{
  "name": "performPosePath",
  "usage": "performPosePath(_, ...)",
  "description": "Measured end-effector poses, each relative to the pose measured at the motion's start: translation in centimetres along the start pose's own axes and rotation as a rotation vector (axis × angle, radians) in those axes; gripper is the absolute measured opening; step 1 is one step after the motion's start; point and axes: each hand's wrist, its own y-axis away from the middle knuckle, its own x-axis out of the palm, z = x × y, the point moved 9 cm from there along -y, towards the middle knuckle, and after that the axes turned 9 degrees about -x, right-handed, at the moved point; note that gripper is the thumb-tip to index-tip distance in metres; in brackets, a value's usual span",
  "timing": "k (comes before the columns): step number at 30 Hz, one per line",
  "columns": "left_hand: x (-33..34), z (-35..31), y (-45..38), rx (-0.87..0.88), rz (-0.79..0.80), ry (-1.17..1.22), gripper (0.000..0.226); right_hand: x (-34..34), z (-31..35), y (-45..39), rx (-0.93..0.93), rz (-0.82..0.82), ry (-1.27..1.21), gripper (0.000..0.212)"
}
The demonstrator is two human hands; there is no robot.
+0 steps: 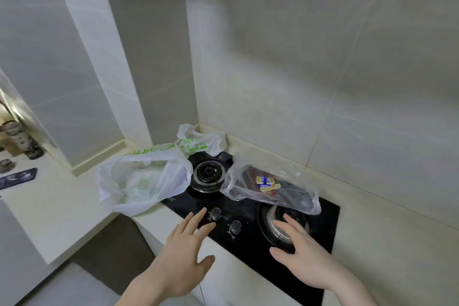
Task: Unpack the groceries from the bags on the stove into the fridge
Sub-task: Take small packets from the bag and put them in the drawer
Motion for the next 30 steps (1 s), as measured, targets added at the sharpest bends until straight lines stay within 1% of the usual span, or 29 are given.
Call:
performPosePath(4,1.5,-2.4,-4.1,0.047,0.041,0.019,0.072,-1.1,-2.3,-2.5,0.006,-0.027,0.009,0.070)
performPosePath(8,4.1,-4.2,-9.7,0.077,0.127,-0.023,0.073,-1.7,-4.7,-6.0,0.044,-0.064,0.025,0.071)
performPosePath(11,5.1,-4.7,-13.9,0.078,0.154,-0.057,0.073,-1.6,-5.9,-8.9,0.073,-0.062,0.042,0.073)
performPosePath(14,5.6,-3.6,-18.6,0.025,0.173,-0.077,0.077,-1.7,-7.2,-12.1,0.130,-0.061,0.037,0.073)
performPosePath(16,5.8,-2.1,-21.5,-0.045,0.185,-0.083,0.074,-1.6,-8.1,-14.5,0.168,-0.049,0.048,0.073)
performPosePath(18,6.4,-0.2,-23.8,-0.114,0.230,-0.091,0.073,-1.3,-9.0,-17.1,0.202,-0.029,0.068,0.071)
performPosePath(20,6.8,0.7,-25.6,-0.134,0.289,-0.089,0.075,-1.1,-9.9,-19.4,0.237,-0.021,0.093,0.070)
performPosePath(22,6.3,0.4,-27.2,-0.099,0.289,-0.068,0.077,-0.9,-10.9,-21.5,0.274,-0.023,0.111,0.070)
performPosePath(24,5.1,-0.4,-28.8,-0.042,0.249,-0.019,0.076,-0.7,-11.6,-23.3,0.294,-0.016,0.128,0.069)
performPosePath(27,3.4,-1.6,-30.7,0.050,0.196,0.027,0.076,-0.5,-12.0,-25.2,0.315,-0.001,0.143,0.060)
performPosePath(30,2.5,-2.4,-31.8,0.117,0.202,0.058,0.079,-0.9,-11.9,-27.1,0.322,-0.023,0.173,0.050)
